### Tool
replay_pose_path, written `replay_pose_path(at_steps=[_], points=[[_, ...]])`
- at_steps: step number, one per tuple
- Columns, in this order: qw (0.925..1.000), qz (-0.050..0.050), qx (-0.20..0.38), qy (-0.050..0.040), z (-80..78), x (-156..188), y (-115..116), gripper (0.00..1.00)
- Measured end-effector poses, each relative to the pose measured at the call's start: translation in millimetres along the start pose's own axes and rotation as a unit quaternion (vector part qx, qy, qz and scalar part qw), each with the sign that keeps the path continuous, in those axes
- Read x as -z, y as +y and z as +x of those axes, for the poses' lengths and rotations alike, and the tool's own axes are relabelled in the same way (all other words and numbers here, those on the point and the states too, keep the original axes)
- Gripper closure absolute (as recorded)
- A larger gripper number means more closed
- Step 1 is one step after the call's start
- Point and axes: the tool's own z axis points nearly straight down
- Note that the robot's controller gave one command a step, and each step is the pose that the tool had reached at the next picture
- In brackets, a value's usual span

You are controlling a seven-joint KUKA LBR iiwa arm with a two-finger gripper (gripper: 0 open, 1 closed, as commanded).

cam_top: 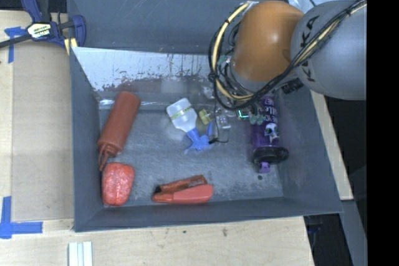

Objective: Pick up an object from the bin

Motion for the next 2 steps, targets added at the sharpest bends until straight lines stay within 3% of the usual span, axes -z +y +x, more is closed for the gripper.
replay_pose_path(at_steps=[1, 2], points=[[1.0000, 0.000, 0.000, 0.0000, 0.0, 0, 0, 0.00], [0.9977, 0.000, 0.069, 0.0003, 4.3, -5, -11, 0.00]])
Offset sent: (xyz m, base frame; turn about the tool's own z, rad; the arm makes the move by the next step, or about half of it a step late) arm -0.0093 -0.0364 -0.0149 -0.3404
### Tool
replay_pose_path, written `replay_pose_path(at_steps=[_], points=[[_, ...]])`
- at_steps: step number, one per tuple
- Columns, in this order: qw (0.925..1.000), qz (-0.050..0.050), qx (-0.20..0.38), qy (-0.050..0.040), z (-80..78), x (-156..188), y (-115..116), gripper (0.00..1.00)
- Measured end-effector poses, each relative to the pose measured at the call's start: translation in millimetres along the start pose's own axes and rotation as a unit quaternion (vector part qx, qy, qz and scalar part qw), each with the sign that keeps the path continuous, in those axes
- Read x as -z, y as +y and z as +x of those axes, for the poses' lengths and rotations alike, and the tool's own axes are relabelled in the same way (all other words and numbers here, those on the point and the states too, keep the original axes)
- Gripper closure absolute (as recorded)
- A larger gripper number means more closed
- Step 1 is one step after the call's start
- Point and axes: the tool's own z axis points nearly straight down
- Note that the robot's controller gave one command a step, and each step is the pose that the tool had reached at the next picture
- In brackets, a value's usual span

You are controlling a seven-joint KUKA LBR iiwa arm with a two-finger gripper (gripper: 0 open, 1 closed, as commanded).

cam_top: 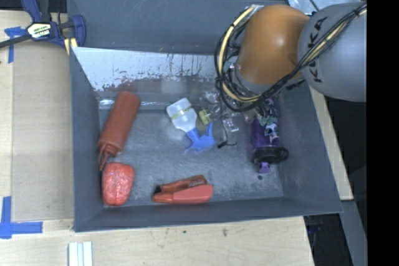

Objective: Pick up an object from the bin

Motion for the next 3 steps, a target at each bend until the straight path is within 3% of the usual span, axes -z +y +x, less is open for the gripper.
replay_pose_path(at_steps=[1, 2, 3], points=[[0.9980, 0.000, 0.063, 0.0013, -3.7, -21, -13, 0.00], [0.9993, 0.000, 0.036, 0.0006, -0.4, -38, 3, 0.00], [0.9640, -0.001, 0.266, 0.0006, -8.4, -72, 6, 1.00]])
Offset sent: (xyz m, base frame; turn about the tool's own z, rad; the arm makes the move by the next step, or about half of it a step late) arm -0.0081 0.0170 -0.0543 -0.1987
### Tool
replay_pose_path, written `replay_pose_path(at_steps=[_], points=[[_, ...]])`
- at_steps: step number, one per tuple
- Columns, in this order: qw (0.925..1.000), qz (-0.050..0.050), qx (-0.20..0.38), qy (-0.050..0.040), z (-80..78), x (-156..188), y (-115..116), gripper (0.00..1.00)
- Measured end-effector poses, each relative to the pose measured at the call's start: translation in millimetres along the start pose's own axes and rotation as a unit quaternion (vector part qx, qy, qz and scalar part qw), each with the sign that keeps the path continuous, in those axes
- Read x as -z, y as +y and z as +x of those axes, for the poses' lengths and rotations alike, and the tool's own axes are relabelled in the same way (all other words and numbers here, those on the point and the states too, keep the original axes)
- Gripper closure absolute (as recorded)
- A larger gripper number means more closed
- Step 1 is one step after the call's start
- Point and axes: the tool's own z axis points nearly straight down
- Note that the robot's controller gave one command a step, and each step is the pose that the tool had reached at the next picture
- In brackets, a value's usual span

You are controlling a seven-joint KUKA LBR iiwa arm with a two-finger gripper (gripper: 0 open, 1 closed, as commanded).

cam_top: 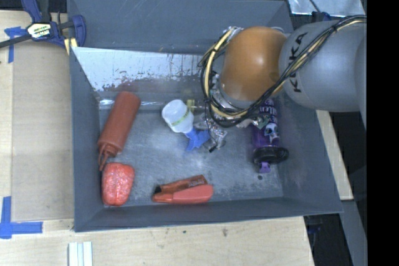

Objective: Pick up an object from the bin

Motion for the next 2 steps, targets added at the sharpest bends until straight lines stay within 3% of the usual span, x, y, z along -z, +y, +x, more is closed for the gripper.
replay_pose_path(at_steps=[1, 2], points=[[1.0000, 0.000, 0.000, 0.0000, 0.0, 0, 0, 1.00], [0.9997, 0.001, 0.025, -0.0011, -6.7, 148, -1, 1.00]])
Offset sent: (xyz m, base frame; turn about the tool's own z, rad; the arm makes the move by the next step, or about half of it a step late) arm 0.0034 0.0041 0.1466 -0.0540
